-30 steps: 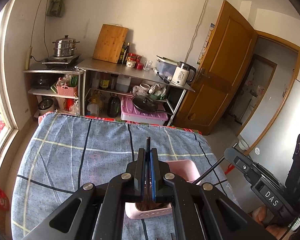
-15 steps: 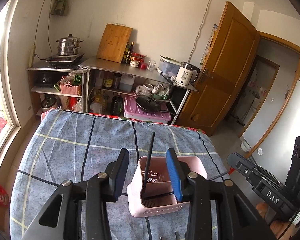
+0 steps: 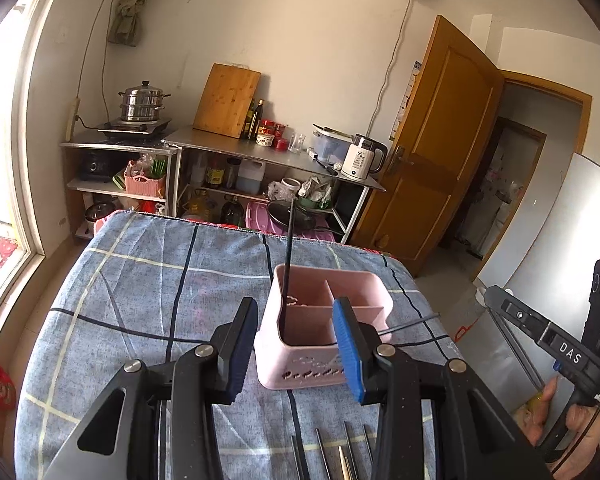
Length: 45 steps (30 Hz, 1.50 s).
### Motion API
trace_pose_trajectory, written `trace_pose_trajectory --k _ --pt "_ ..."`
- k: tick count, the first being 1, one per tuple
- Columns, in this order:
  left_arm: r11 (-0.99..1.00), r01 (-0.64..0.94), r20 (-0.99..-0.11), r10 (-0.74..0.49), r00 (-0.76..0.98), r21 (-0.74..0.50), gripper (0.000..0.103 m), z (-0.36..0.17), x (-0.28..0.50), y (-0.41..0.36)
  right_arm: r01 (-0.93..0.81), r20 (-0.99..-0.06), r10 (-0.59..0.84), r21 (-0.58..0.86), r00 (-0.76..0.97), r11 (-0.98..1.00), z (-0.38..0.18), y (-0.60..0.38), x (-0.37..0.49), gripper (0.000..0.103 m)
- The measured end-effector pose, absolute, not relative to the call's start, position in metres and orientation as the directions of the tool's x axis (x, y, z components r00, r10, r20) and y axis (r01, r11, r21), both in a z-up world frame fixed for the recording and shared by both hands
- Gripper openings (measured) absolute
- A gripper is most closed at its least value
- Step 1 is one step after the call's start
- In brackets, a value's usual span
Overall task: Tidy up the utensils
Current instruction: 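Open the left tool over the basket while the right tool opens, dropping chopsticks in, then move both tools back down to the remaining chopsticks on the cloth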
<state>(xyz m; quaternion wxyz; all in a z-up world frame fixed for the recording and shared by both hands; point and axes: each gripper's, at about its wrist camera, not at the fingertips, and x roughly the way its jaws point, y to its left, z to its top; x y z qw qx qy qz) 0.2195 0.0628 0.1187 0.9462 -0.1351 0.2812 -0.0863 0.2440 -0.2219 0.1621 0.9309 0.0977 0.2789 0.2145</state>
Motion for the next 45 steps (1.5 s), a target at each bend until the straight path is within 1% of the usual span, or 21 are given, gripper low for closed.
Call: trace_pose_trajectory --k 5,11,17,21,31,45 --pt "0.948 0.117 -0.496 -0.257 0.829 -0.294 0.039 0.099 0.178 0.053 -0.340 -0.480 0.456 0.312 0.749 0.887 0.154 -0.235 0.211 0.019" --pt "0.947 0.126 -0.510 -0.267 0.817 -0.295 0.039 0.071 0.136 0.044 -0.350 -0.507 0.446 0.278 0.738 0.895 0.134 -0.238 0.171 0.019" --pt "0.953 0.137 -0.533 -0.267 0.803 -0.271 0.039 0.051 0.108 0.034 -0.349 -0.546 0.444 0.274 0.711 0.896 0.111 -0.242 0.147 0.019" --pt "0.951 0.139 -0.546 -0.274 0.792 -0.275 0.039 0.041 0.095 0.031 -0.338 -0.564 0.441 0.283 0.698 0.898 0.100 -0.244 0.137 0.019" --pt "0.947 0.137 -0.595 -0.292 0.749 -0.292 0.039 0.015 0.090 0.023 -0.316 -0.604 0.423 0.281 0.675 0.906 0.079 -0.246 0.120 0.019" --pt "0.953 0.095 -0.696 -0.277 0.662 -0.289 0.039 -0.028 0.118 0.017 -0.294 -0.676 0.407 0.283 0.614 0.913 0.046 -0.236 0.134 0.019"
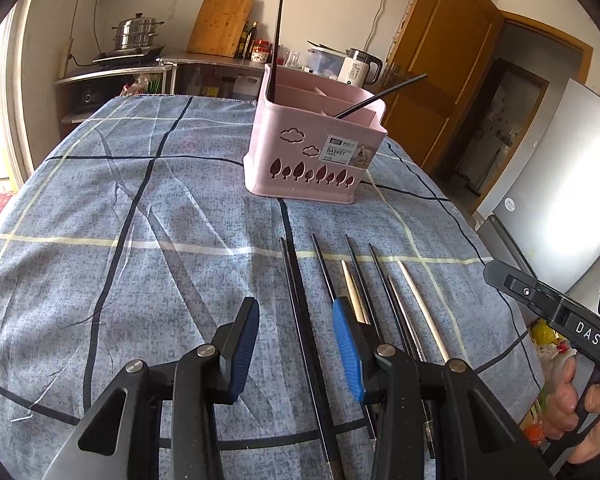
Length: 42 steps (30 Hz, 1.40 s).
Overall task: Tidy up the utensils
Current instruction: 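Move both tools back down to the remaining chopsticks on the cloth, then close the left tool on a chopstick while the right tool grasps another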
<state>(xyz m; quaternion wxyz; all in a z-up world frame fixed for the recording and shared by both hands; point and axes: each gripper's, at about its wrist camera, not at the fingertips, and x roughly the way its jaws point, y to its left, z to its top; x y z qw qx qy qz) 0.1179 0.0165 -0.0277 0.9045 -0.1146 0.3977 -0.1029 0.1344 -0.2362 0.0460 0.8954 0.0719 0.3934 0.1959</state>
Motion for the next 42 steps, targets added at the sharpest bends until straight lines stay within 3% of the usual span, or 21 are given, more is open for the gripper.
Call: trace_pose_trajectory --k 16,27,38,42 --pt "0.960 0.109 -0.763 -0.272 0.586 -0.258 0.035 -0.061 0.181 -0.002 -0.289 -0.762 0.389 0.272 0.518 0.918 0.004 -0.213 0.180 0.019" --pt "0.971 0.107 -0.792 -0.235 0.563 -0.212 0.025 -0.072 0.203 -0.009 -0.291 -0.803 0.367 0.252 0.469 0.923 -0.017 -0.197 0.214 0.019" --pt "0.986 0.145 -0.801 -0.152 0.580 -0.083 0.020 -0.073 0.208 -0.023 -0.288 -0.844 0.288 0.168 0.452 0.943 -0.030 -0.178 0.230 0.019" --pt "0.990 0.130 -0.802 -0.121 0.585 -0.055 0.007 -0.073 0.210 -0.024 -0.281 -0.850 0.260 0.139 0.458 0.950 -0.031 -0.175 0.233 0.006"
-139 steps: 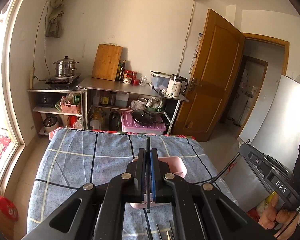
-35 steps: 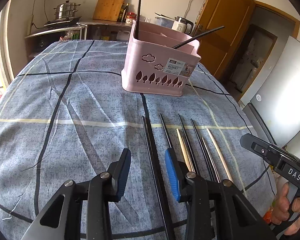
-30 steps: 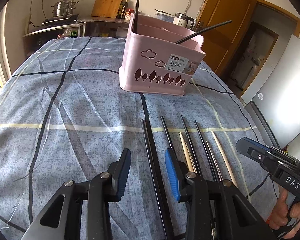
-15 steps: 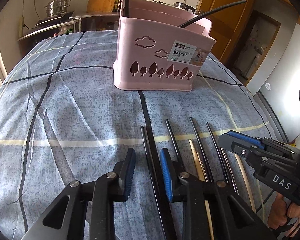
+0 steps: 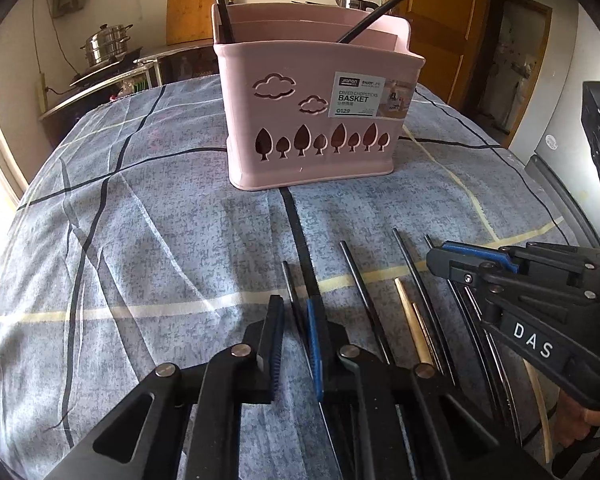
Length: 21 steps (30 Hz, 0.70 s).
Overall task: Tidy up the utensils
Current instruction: 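Close the left tool on a chopstick while the right tool grasps another, then lift the held chopsticks and carry both tools over the pink basket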
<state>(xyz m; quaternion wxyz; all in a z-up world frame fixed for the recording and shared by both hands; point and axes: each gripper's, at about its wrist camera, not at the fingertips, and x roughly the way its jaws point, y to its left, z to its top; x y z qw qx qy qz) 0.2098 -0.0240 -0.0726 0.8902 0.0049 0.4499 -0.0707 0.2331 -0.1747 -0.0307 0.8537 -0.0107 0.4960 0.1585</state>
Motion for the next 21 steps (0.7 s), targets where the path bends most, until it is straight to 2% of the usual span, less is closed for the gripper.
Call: trace_pose_trajectory --k 9,21 --pt "0.984 0.117 -0.798 -0.176 0.577 -0.133 0.006 -0.064 0.212 -0.011 -0.285 -0.822 0.311 0.190 0.478 0.939 -0.014 -0.177 0.232 0.005" --pt "0.975 0.149 -0.698 -0.221 0.682 -0.163 0.004 0.006 0.204 0.001 -0.305 -0.701 0.386 0.246 0.600 0.920 0.059 -0.190 0.225 0.004"
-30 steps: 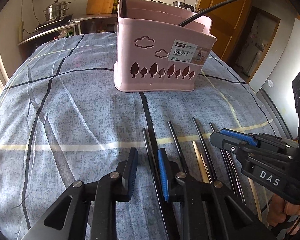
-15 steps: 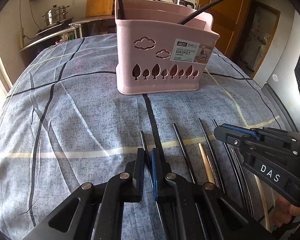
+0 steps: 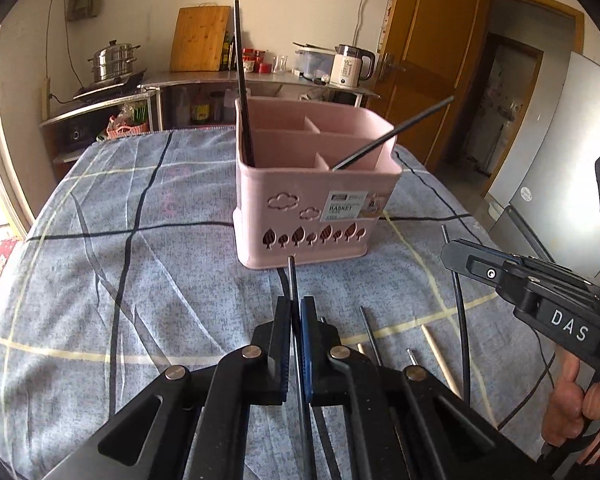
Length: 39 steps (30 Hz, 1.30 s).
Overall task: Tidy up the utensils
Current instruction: 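Lift the held chopsticks and carry both tools over the pink basket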
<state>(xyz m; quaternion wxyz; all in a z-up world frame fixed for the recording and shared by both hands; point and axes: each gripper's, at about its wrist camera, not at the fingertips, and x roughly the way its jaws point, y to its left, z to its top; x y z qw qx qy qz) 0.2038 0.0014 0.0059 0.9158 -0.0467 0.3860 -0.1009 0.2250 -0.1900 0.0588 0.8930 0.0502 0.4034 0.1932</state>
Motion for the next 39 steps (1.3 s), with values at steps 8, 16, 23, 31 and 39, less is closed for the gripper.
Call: trace_pose_trajectory --k 8,16,23,31,39 --pt "0.974 0.174 -0.608 -0.225 0.761 -0.143 0.004 0.063 0.207 0.009 -0.338 -0.602 0.409 0.234 0.686 0.912 0.108 -0.193 0.220 0.004" --pt "0.975 0.182 -0.534 -0.220 0.816 -0.125 0.004 0.099 0.209 0.015 -0.344 -0.530 0.404 0.214 0.745 0.914 0.139 -0.203 0.222 0.004" --pt "0.974 0.174 -0.509 -0.224 0.831 -0.146 0.004 0.102 0.194 0.022 -0.341 -0.520 0.399 0.208 0.755 0.917 0.139 -0.211 0.213 0.004" --pt "0.977 0.155 -0.518 -0.211 0.829 -0.149 0.004 0.108 0.166 0.025 -0.343 -0.526 0.396 0.201 0.753 0.918 0.142 -0.220 0.194 0.004" --pt "0.977 0.149 -0.547 -0.209 0.811 -0.153 0.004 0.111 0.149 0.024 -0.336 -0.532 0.394 0.208 0.749 0.919 0.143 -0.230 0.178 0.004"
